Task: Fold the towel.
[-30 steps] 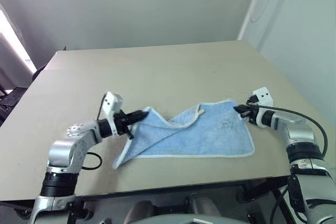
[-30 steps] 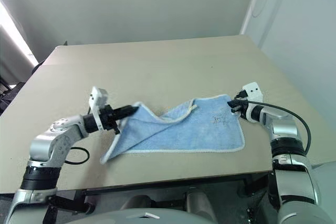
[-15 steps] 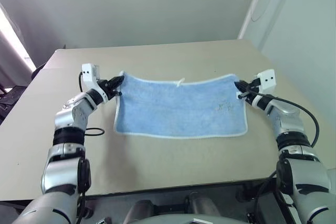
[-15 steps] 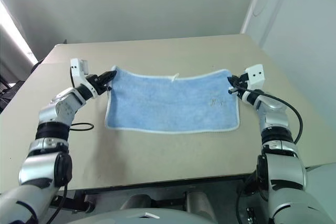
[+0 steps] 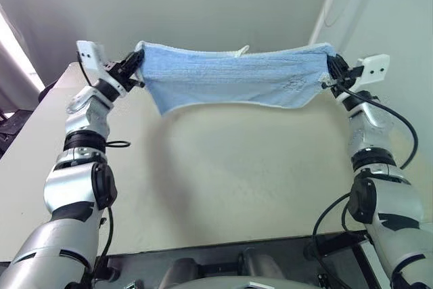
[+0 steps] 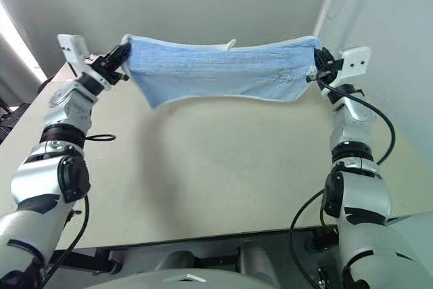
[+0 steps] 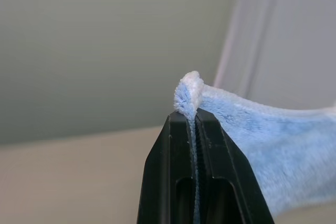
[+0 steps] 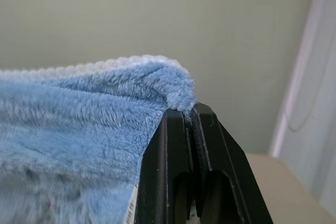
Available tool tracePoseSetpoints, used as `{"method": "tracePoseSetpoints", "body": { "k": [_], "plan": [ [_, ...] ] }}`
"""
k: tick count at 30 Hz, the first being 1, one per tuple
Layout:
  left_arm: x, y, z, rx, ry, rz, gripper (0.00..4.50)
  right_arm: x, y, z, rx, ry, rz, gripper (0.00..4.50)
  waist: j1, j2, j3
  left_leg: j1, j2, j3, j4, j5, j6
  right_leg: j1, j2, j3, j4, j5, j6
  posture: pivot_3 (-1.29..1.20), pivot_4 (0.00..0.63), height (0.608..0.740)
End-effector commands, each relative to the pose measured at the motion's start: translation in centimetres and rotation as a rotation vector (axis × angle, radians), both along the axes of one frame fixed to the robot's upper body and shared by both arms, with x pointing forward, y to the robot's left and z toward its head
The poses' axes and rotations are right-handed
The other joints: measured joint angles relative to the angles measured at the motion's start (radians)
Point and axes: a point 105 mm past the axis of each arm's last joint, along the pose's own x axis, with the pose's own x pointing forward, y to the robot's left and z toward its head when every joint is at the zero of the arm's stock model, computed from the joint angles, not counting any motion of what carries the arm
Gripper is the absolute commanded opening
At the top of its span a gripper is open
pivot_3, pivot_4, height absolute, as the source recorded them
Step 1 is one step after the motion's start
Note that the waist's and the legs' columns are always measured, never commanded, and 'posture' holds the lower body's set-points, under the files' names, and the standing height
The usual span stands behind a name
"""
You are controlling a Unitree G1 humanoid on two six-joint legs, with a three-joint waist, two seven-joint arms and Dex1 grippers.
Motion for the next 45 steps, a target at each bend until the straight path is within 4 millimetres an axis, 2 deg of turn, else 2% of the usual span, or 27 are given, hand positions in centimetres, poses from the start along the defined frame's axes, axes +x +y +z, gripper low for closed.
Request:
{"method": "tracePoseSetpoints", "body": {
  "k": [1,4,7,9,13,17,21,24,30,32,34,40,45],
  "plan": [
    [-3.4,1.2,-1.1,0.083,-0.047,-0.098,0.02,-2.4,-0.6,0.0,-0.004,-0.068,0.067,0.00,-0.002,0.001,-0.001,0.000,0.000,0.000,-0.001,0.000,0.001,0.000,0.000,0.000,0.000,0.000,0.000,0.00,0.000,0.740],
    [-6.0,1.6,-2.8,0.115,-0.018,-0.130,0.02,-4.0,-0.4,-1.3,-0.004,-0.047,0.111,0.00,-0.001,0.001,0.000,-0.001,0.001,0.000,0.001,0.000,0.001,-0.001,-0.001,0.001,0.002,0.000,0.000,0.00,0.000,0.740],
    [-10.1,1.4,-6.1,0.242,0.066,-0.176,0.02,-6.8,0.1,-3.6,-0.001,0.018,0.173,0.00,0.004,0.001,0.000,0.000,0.001,0.000,0.001,-0.001,0.001,-0.001,-0.001,0.001,0.003,0.000,0.000,0.00,0.000,0.740],
    [-11.3,1.6,-7.8,0.323,0.113,-0.136,0.02,-8.0,-0.1,-4.6,0.020,0.064,0.175,0.00,0.010,0.001,-0.001,0.001,0.001,0.000,0.001,-0.001,0.001,0.000,-0.001,0.001,0.004,0.000,-0.001,0.00,0.000,0.740],
    [-13.6,1.3,-8.4,0.319,0.129,-0.126,0.02,-10.0,-1.0,-6.8,0.060,0.178,0.187,0.00,0.017,0.001,-0.001,0.003,0.002,0.002,0.005,0.000,0.001,0.004,-0.003,0.000,0.004,-0.002,-0.005,0.00,0.000,0.740],
    [-16.2,1.1,-9.1,0.320,0.182,-0.161,0.02,-12.7,-0.8,-8.3,0.056,0.284,0.267,0.00,0.013,0.001,-0.001,0.003,0.003,0.003,0.006,0.000,0.001,0.011,-0.002,0.000,0.002,-0.005,-0.003,0.00,0.000,0.740],
    [-18.5,1.9,-10.1,0.370,0.259,-0.197,0.02,-15.2,-0.6,-9.1,0.045,0.370,0.330,0.00,0.008,0.001,0.000,0.003,0.004,0.003,0.006,0.000,0.001,0.010,0.000,-0.001,0.002,-0.007,-0.001,0.00,0.000,0.740],
    [-19.4,2.9,-10.6,0.417,0.298,-0.188,0.02,-16.8,-0.5,-9.8,0.031,0.438,0.361,0.00,0.011,0.001,0.000,0.003,0.005,0.003,0.005,0.000,0.001,0.010,0.001,-0.001,0.002,-0.008,-0.002,0.00,0.000,0.740],
    [-22.4,3.6,-13.2,0.507,0.420,-0.252,0.02,-19.5,-1.3,-10.8,-0.044,0.576,0.392,0.00,0.011,0.000,0.000,0.003,0.005,0.003,0.005,0.000,0.001,0.011,0.001,-0.002,0.001,-0.009,-0.001,0.00,0.000,0.740],
    [-22.6,3.4,-13.3,0.487,0.428,-0.255,0.02,-19.8,-1.2,-11.2,-0.072,0.612,0.405,0.00,0.011,-0.002,0.001,0.003,0.005,0.003,0.005,0.000,0.001,0.011,0.000,-0.002,0.001,-0.009,-0.001,0.00,0.000,0.740],
    [-21.9,3.4,-13.4,0.457,0.415,-0.228,0.02,-19.2,-1.0,-11.4,-0.078,0.611,0.401,0.00,0.011,-0.003,0.002,0.003,0.005,0.003,0.005,0.000,0.001,0.011,0.000,-0.002,0.001,-0.009,-0.001,0.00,0.000,0.740],
    [-18.9,3.5,-12.6,0.353,0.362,-0.144,0.02,-15.8,-0.9,-10.4,-0.038,0.519,0.339,0.00,0.011,-0.004,0.002,0.004,0.005,0.003,0.006,0.000,0.001,0.011,0.001,-0.003,0.001,-0.009,-0.001,0.00,0.000,0.740],
    [-17.3,4.5,-12.8,0.324,0.369,-0.082,0.02,-12.8,-0.8,-10.9,-0.084,0.532,0.278,0.00,0.010,-0.004,0.002,0.003,0.005,0.003,0.005,0.000,0.001,0.006,0.001,-0.003,0.002,-0.007,-0.002,0.00,0.000,0.740]
  ]
}}
